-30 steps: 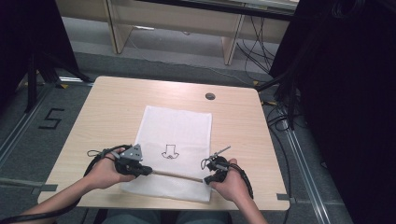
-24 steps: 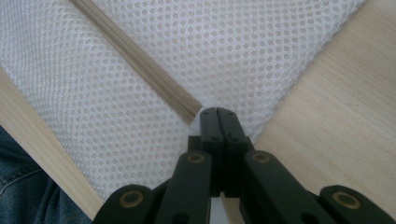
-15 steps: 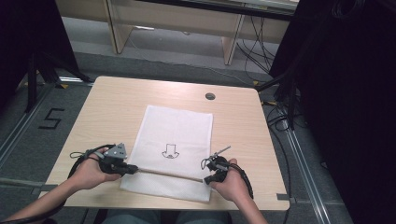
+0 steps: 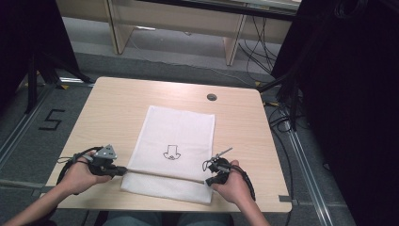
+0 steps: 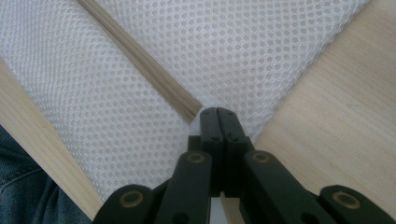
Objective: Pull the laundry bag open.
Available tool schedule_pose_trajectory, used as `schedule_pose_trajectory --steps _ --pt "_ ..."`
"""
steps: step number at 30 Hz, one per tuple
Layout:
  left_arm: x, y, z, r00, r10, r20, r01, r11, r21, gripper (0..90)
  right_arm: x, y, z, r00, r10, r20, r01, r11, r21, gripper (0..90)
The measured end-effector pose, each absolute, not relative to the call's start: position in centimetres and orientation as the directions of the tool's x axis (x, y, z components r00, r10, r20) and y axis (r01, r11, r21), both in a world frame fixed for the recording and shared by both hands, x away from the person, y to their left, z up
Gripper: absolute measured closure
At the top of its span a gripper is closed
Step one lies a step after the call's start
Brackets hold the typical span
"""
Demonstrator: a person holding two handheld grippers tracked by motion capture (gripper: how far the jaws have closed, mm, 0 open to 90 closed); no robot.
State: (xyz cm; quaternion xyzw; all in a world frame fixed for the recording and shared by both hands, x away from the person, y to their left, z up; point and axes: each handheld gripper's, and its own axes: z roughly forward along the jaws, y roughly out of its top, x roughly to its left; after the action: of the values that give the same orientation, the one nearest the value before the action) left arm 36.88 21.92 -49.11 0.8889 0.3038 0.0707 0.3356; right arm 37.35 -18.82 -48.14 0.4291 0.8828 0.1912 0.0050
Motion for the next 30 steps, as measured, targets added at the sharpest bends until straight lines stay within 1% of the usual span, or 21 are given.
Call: schedule_pose_trajectory --steps 1,2,4,5,7,8,11,14,15,16,17,18,20,22,24,25,26,27,28,29,30 --pt "36.9 22.1 -49.0 0.811 0.579 -0.084 0.494 -0.6 0.629 87.4 37.3 -18.8 -48.2 -0.633 0.759 0.154 0.754 0.56 0.343 90.0" --pt "36.8 22.0 -49.1 0.802 0.59 -0.094 0.505 -0.584 0.635 87.4 37.3 -18.8 -48.2 -0.632 0.759 0.154 0.755 0.558 0.345 90.0" --pt "36.7 22.0 -49.2 0.802 0.593 -0.073 0.5 -0.599 0.625 87.4 37.3 -18.8 -48.1 -0.624 0.766 0.156 0.762 0.552 0.337 90.0" --pt "36.6 22.0 -49.2 0.797 0.598 -0.089 0.511 -0.588 0.627 87.4 37.3 -18.8 -48.1 -0.624 0.765 0.156 0.762 0.553 0.338 90.0" --pt "36.6 22.1 -49.2 0.795 0.602 -0.074 0.51 -0.599 0.617 87.4 37.3 -18.8 -48.1 -0.624 0.766 0.156 0.762 0.552 0.338 90.0" --pt "36.6 22.1 -49.3 0.785 0.613 -0.085 0.525 -0.587 0.616 87.3 37.3 -18.8 -48.2 -0.625 0.765 0.156 0.761 0.553 0.339 90.0" --pt "36.6 22.1 -49.3 0.783 0.615 -0.091 0.53 -0.584 0.614 87.3 37.3 -18.8 -48.2 -0.626 0.764 0.156 0.76 0.554 0.34 90.0" --pt "36.6 22.2 -49.2 0.792 0.605 -0.084 0.524 -0.604 0.601 87.3 37.3 -18.9 -48.1 -0.625 0.764 0.159 0.762 0.552 0.339 90.0" --pt "36.6 22.2 -49.3 0.787 0.611 -0.088 0.527 -0.591 0.61 87.3 37.3 -18.8 -48.2 -0.624 0.765 0.157 0.762 0.551 0.341 90.0" --pt "36.6 22.4 -49.3 0.791 0.606 -0.078 0.525 -0.609 0.595 87.3 37.3 -18.8 -48.1 -0.623 0.766 0.156 0.763 0.552 0.337 90.0" --pt "36.6 22.3 -49.4 0.782 0.617 -0.088 0.537 -0.595 0.598 87.1 37.3 -18.8 -48.1 -0.632 0.76 0.15 0.755 0.56 0.341 90.0" --pt "36.6 22.4 -49.5 0.784 0.616 -0.073 0.531 -0.606 0.592 87.0 37.3 -18.7 -48.1 -0.633 0.761 0.146 0.754 0.562 0.34 90.0" --pt "36.6 22.4 -49.6 0.779 0.622 -0.078 0.537 -0.598 0.595 87.1 37.3 -18.7 -48.1 -0.633 0.76 0.146 0.754 0.563 0.339 90.0" --pt "36.6 22.3 -49.5 0.789 0.611 -0.067 0.523 -0.61 0.596 87.0 37.4 -18.8 -48.1 -0.634 0.759 0.15 0.753 0.562 0.343 90.0" --pt "36.6 22.5 -49.7 0.777 0.623 -0.091 0.539 -0.584 0.607 86.8 37.4 -18.8 -48.1 -0.633 0.76 0.151 0.754 0.56 0.342 90.0" --pt "36.6 22.7 -49.7 0.784 0.613 -0.101 0.533 -0.581 0.615 86.5 37.3 -18.7 -48.1 -0.633 0.76 0.148 0.754 0.561 0.342 90.0" --pt "36.6 23.0 -49.8 0.769 0.627 -0.125 0.555 -0.558 0.617 84.7 37.3 -18.7 -48.1 -0.636 0.758 0.144 0.751 0.564 0.343 90.0" --pt "36.6 23.2 -49.8 0.757 0.64 -0.128 0.557 -0.531 0.638 79.2 37.3 -18.7 -48.1 -0.636 0.758 0.143 0.75 0.565 0.343 90.0" --pt "36.7 23.4 -49.7 0.754 0.642 -0.137 0.552 -0.506 0.663 70.4 37.2 -18.8 -48.1 -0.629 0.762 0.154 0.757 0.555 0.344 90.0" --pt "36.7 23.5 -49.5 0.745 0.647 -0.164 0.545 -0.449 0.708 61.5 37.2 -18.8 -48.2 -0.632 0.76 0.154 0.753 0.554 0.356 89.4" --pt "36.7 23.6 -49.0 0.736 0.652 -0.182 0.531 -0.389 0.753 55.4 37.1 -18.9 -48.1 -0.628 0.762 0.156 0.756 0.55 0.356 85.0"
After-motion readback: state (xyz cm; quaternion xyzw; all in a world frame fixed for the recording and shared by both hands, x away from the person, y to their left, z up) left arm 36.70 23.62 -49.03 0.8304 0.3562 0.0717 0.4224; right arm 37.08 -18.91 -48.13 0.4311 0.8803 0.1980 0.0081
